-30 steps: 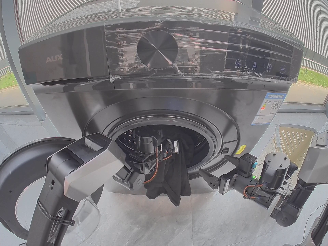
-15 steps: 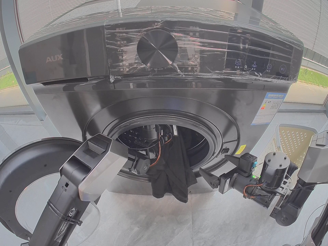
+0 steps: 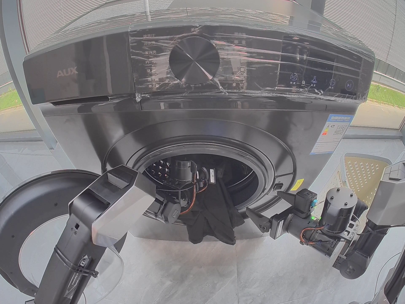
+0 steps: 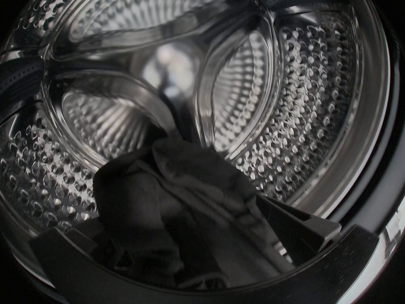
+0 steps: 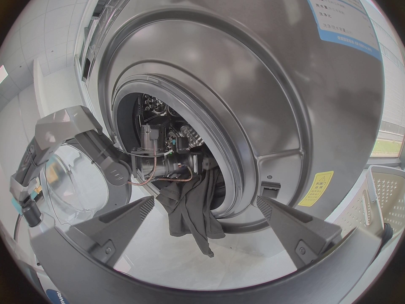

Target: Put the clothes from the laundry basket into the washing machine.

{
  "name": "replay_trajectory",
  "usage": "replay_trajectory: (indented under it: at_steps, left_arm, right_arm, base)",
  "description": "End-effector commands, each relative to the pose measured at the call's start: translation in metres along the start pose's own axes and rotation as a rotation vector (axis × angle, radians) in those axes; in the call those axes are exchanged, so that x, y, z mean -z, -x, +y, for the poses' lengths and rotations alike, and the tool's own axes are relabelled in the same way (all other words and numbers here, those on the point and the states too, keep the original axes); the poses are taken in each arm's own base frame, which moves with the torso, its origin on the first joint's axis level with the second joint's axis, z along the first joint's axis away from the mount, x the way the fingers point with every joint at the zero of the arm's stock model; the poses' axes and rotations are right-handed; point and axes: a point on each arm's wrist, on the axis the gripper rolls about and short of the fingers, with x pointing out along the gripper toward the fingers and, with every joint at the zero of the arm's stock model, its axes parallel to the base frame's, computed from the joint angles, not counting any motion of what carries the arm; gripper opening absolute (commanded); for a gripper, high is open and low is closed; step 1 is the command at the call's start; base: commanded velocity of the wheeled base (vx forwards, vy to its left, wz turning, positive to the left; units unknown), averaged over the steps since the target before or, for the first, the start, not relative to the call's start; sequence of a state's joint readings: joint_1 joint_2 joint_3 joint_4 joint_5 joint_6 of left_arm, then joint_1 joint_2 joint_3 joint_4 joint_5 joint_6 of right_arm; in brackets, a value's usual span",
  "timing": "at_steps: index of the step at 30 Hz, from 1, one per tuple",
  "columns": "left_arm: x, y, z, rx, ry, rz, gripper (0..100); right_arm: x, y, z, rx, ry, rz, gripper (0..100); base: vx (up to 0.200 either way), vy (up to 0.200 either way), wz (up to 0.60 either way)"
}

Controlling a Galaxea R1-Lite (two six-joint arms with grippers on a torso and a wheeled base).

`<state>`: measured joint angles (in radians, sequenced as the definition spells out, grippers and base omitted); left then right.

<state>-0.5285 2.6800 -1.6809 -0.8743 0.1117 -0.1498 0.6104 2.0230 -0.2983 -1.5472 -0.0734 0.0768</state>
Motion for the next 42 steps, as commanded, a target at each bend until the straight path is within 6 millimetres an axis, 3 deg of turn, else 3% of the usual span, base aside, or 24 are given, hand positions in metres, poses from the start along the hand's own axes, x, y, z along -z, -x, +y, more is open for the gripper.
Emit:
replay_trajectory:
  at_steps: [1,5,10,23,24,28,35,37,42]
  left_arm:
    - [-0.025,0.030,-0.011,0.034,-0.015,0.078,100]
    - [-0.027,0.060,-0.024,0.090,-0.036,0.213,100]
    - [-0.011,0.082,-0.028,0.134,-0.080,0.362,100]
    - [0.031,0.074,-0.023,0.131,-0.125,0.432,100]
    - [0.034,0.074,-0.023,0.131,-0.127,0.434,0]
    - [0.033,0.070,-0.022,0.131,-0.123,0.412,0]
    - [0.007,0.055,-0.024,0.121,-0.099,0.284,0]
    - [-0.011,0.042,-0.018,0.068,-0.076,0.184,0]
    - [-0.018,0.022,-0.008,-0.001,-0.054,0.050,0]
  right_arm:
    - [0.000,0.000,0.001,-0.003,0.000,-0.002,100]
    - [0.000,0.000,0.000,-0.002,0.001,-0.002,100]
    - [0.000,0.000,0.000,-0.003,0.001,-0.002,100]
    - [0.000,0.000,0.000,-0.003,0.005,-0.002,100]
    - [-0.001,0.000,0.000,-0.003,0.004,-0.004,100]
    - [-0.002,0.000,0.000,-0.002,0.004,-0.007,100]
    - [-0.002,-0.001,-0.001,0.001,0.003,-0.012,100]
    - [-0.002,-0.002,0.000,-0.002,0.004,-0.013,100]
    - [-0.003,-0.003,0.000,-0.003,0.003,-0.018,100]
  base:
    - [0.000,0.000,0.00]
    - [0.000,0.000,0.00]
    - [0.000,0.000,0.00]
    - [0.000,0.000,0.00]
    - [0.000,0.000,0.00]
    - [0.000,0.000,0.00]
    - [0.000,0.000,0.00]
    - [0.000,0.000,0.00]
    - [0.000,0.000,0.00]
